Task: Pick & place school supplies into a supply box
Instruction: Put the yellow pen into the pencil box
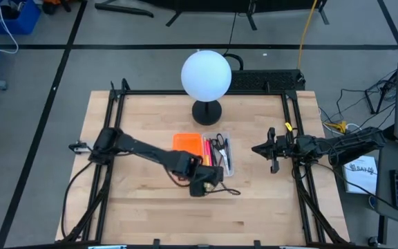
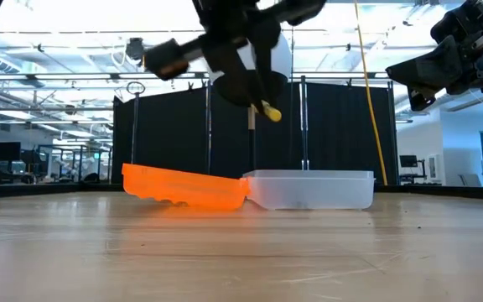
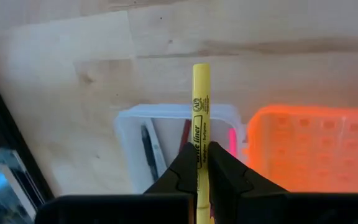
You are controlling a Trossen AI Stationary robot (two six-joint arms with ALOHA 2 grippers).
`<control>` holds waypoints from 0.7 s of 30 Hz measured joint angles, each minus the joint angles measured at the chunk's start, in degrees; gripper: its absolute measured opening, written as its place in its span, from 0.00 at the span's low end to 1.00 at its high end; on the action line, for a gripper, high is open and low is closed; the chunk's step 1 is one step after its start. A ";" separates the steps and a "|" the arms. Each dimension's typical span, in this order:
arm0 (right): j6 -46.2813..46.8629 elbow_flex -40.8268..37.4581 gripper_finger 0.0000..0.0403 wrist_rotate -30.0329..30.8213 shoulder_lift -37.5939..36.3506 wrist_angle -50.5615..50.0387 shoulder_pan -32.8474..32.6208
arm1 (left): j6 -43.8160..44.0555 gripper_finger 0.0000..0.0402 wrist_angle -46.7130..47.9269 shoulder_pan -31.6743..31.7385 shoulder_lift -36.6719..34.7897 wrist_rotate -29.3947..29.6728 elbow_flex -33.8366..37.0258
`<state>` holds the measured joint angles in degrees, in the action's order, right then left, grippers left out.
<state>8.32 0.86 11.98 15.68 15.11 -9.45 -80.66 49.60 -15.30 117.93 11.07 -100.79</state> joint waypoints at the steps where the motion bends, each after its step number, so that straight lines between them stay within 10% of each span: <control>1: 0.00 0.00 0.00 0.01 0.00 0.00 -0.01 | -1.96 0.05 -0.33 0.86 0.08 -0.92 0.00; 21: -0.42 0.00 0.00 0.18 -0.02 6.53 0.00 | -13.46 0.05 -5.99 15.05 0.90 -23.19 3.83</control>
<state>7.90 0.86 12.16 15.66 21.64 -9.46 -94.11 43.61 -0.25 118.83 -12.12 -96.97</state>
